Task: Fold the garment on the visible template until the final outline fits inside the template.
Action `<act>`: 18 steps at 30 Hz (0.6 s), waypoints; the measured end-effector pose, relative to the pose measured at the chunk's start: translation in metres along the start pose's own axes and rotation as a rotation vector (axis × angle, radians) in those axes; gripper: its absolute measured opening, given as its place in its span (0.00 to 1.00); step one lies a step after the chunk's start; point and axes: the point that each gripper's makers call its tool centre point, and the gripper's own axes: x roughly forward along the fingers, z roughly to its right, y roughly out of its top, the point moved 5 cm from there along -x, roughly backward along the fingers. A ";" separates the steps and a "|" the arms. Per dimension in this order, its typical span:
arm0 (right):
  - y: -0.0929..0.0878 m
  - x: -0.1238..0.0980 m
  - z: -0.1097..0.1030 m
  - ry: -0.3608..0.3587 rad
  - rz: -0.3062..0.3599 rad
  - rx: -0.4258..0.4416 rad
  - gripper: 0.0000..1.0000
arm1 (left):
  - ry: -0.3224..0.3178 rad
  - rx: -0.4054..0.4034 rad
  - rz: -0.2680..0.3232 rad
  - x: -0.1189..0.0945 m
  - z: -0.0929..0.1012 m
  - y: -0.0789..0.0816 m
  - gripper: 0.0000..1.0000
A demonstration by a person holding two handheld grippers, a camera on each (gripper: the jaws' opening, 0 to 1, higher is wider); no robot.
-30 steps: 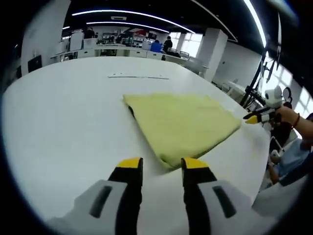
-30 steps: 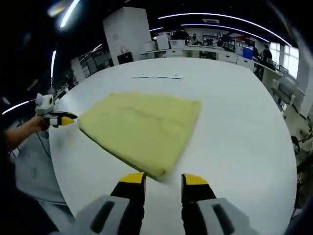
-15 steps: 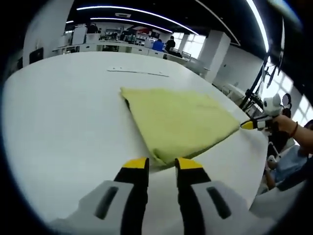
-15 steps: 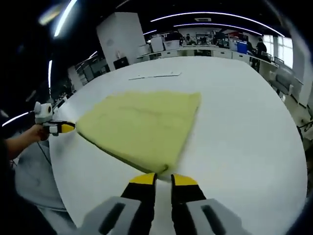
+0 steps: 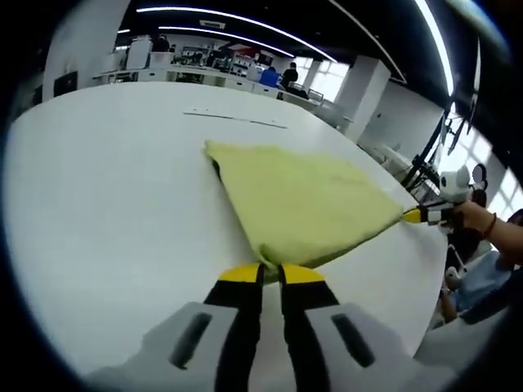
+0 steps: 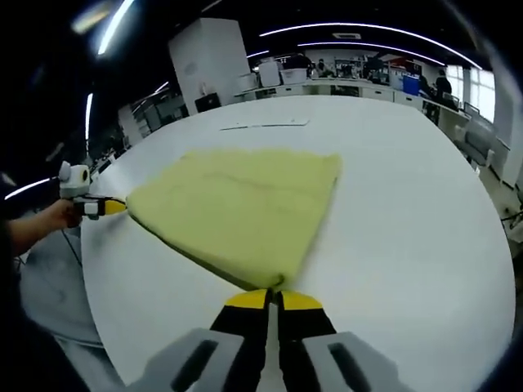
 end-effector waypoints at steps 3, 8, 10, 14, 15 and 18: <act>0.000 0.001 0.001 -0.002 0.002 0.001 0.00 | 0.000 -0.008 0.001 0.001 0.000 -0.001 0.03; 0.000 0.001 0.002 -0.011 0.008 0.004 0.00 | 0.004 -0.024 -0.001 0.003 -0.001 -0.003 0.01; 0.000 0.001 0.003 -0.012 0.008 0.002 0.00 | 0.004 -0.023 0.001 0.003 -0.001 -0.002 0.00; 0.000 0.000 0.004 -0.013 0.006 -0.002 0.00 | -0.002 -0.021 -0.007 0.003 -0.001 -0.002 0.00; 0.000 -0.001 0.004 -0.015 0.006 -0.005 0.00 | -0.002 -0.015 -0.009 0.002 -0.001 -0.001 0.00; 0.001 -0.002 0.006 -0.017 0.009 -0.006 0.00 | 0.001 0.006 -0.014 0.000 -0.002 0.000 0.00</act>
